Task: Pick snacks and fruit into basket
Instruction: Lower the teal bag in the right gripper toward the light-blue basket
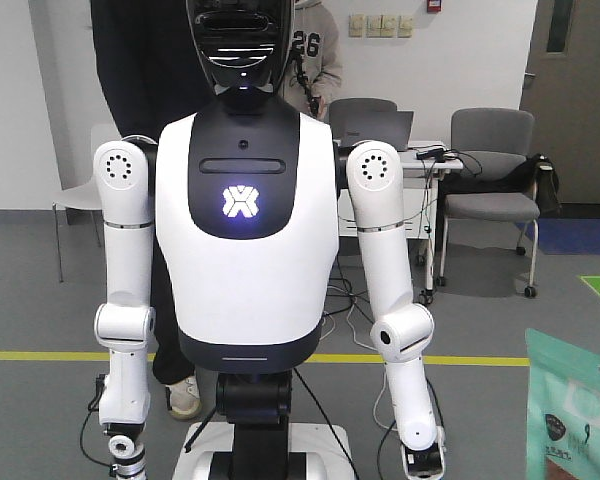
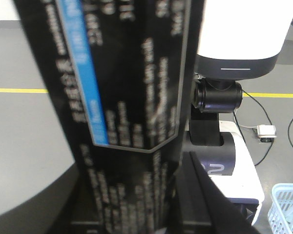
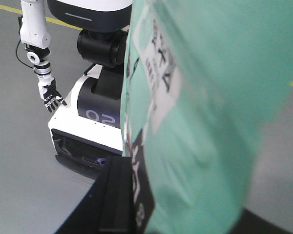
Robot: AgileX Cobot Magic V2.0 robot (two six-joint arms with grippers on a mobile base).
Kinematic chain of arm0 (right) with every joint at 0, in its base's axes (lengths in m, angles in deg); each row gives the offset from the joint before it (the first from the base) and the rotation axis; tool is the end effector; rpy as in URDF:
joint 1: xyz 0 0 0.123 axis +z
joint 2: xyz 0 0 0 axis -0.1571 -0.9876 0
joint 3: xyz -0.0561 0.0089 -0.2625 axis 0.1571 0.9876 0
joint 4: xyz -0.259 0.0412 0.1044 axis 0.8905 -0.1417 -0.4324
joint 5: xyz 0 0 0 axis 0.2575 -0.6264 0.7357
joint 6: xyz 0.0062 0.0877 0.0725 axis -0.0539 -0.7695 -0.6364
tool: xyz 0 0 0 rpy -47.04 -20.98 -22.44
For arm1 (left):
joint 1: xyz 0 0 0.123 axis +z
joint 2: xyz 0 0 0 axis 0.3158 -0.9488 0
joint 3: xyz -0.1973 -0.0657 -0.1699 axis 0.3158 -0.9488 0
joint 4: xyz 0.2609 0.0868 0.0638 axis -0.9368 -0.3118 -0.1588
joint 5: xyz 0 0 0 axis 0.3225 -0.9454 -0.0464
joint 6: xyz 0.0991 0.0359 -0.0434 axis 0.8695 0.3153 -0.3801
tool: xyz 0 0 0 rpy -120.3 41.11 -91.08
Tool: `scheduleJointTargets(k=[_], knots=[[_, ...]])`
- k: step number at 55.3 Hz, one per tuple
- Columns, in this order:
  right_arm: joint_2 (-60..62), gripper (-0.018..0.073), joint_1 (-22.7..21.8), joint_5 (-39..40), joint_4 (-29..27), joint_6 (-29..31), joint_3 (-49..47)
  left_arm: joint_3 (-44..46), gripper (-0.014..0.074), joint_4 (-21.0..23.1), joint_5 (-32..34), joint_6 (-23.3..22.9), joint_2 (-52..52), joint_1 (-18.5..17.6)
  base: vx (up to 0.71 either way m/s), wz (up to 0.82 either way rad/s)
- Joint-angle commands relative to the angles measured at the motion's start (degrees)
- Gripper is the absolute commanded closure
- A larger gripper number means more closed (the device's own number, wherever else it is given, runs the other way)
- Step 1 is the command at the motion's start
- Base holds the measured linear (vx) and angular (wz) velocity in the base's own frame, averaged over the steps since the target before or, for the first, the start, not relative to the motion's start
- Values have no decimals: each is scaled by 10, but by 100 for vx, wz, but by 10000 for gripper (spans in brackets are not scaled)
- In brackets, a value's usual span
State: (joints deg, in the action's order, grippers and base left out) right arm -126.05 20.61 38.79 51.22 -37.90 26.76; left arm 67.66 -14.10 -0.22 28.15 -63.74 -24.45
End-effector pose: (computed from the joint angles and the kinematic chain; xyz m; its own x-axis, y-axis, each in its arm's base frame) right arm 0.1960 0.0438 0.2935 -0.4705 -0.1729 -0.8653 -0.2634 0.9634 -0.0493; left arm 0.1340 0.0032 0.2827 -0.2955 -0.0558 -0.9537 -0.0663 0.9971 -0.0378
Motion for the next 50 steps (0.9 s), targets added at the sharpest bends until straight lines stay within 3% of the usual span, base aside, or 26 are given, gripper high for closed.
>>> scheduleJointTargets(k=[1,50], knots=[[5,568,0,50,3,2,-18,21,595,-7,54,-1,-3,0,11,0],[5,568,0,50,3,2,-18,21,595,-7,54,-1,-3,0,5,0]])
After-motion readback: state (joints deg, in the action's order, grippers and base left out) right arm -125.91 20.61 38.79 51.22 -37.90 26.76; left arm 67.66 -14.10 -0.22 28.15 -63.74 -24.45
